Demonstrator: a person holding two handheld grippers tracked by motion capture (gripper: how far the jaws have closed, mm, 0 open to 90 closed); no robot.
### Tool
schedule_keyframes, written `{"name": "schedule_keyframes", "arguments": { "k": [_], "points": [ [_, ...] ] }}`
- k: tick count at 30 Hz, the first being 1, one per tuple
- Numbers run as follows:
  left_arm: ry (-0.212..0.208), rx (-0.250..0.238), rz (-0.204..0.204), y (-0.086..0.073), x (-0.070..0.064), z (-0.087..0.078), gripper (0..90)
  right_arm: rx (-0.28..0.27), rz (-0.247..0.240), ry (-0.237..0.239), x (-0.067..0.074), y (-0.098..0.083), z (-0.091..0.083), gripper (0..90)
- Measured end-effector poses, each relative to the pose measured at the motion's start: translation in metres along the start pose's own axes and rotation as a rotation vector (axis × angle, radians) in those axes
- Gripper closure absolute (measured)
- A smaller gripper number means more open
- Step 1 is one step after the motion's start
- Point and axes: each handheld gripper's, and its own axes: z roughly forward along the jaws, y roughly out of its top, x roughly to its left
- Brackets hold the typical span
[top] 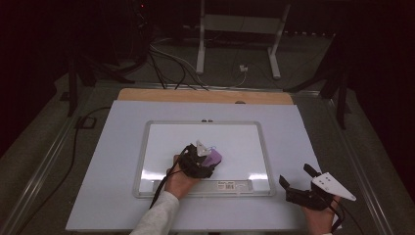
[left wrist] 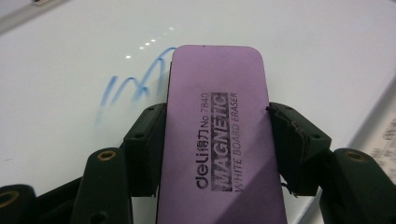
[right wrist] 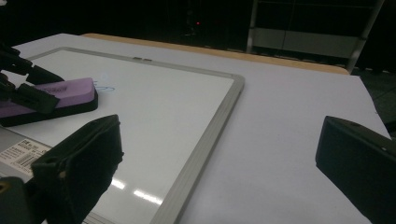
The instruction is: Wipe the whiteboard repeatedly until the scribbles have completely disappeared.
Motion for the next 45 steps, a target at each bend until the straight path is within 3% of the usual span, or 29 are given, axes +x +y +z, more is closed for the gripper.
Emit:
{"name": "schedule_keyframes", "arguments": {
  "k": [8, 12, 15, 17, 23, 25, 29, 31, 33, 35, 38, 45],
  "points": [
    [0.162, 0.011, -0.063, -0.010, 0.029, -0.009, 41.9, 0.000, 0.002, -0.004, -0.001, 0.000, -0.001, 1.0],
    [0.212, 0.014, -0.131, -0.017, 0.047, -0.014, 41.9, 0.001, 0.002, -0.004, -0.001, 0.000, 0.000, 1.0],
    [0.205, 0.006, -0.182, -0.018, 0.053, -0.013, 41.9, 0.002, 0.001, -0.003, 0.000, 0.000, 0.000, 0.9],
    [0.204, 0.005, -0.171, -0.017, 0.050, -0.013, 41.8, 0.002, 0.000, -0.002, 0.000, 0.000, 0.000, 0.9],
    [0.121, -0.011, -0.120, -0.012, 0.029, -0.008, 41.8, 0.005, -0.002, 0.000, 0.001, 0.000, 0.001, 1.0],
    [0.093, -0.021, -0.079, -0.010, 0.017, -0.005, 41.8, 0.005, -0.003, 0.000, 0.001, 0.000, 0.001, 1.0],
    [-0.004, -0.043, 0.025, -0.006, -0.005, -0.001, 41.8, 0.006, -0.002, 0.001, 0.001, 0.000, 0.001, 1.0],
    [-0.003, -0.044, 0.070, -0.005, -0.010, -0.001, 41.8, 0.005, -0.002, 0.001, 0.000, 0.000, 0.001, 0.9],
    [-0.001, -0.044, 0.065, -0.005, -0.007, 0.000, 41.8, 0.003, -0.001, 0.000, 0.000, 0.000, 0.000, 0.9],
    [0.036, -0.043, 0.057, -0.004, -0.002, 0.000, 41.8, 0.004, 0.001, -0.001, 0.000, 0.000, 0.000, 1.0],
    [0.101, -0.025, 0.011, -0.004, 0.013, 0.000, 41.8, 0.004, 0.002, -0.001, 0.000, 0.000, 0.000, 1.0],
    [0.244, 0.009, -0.132, -0.006, 0.053, -0.003, 41.8, 0.006, 0.001, -0.001, 0.000, 0.000, 0.000, 1.0]
  ]
}}
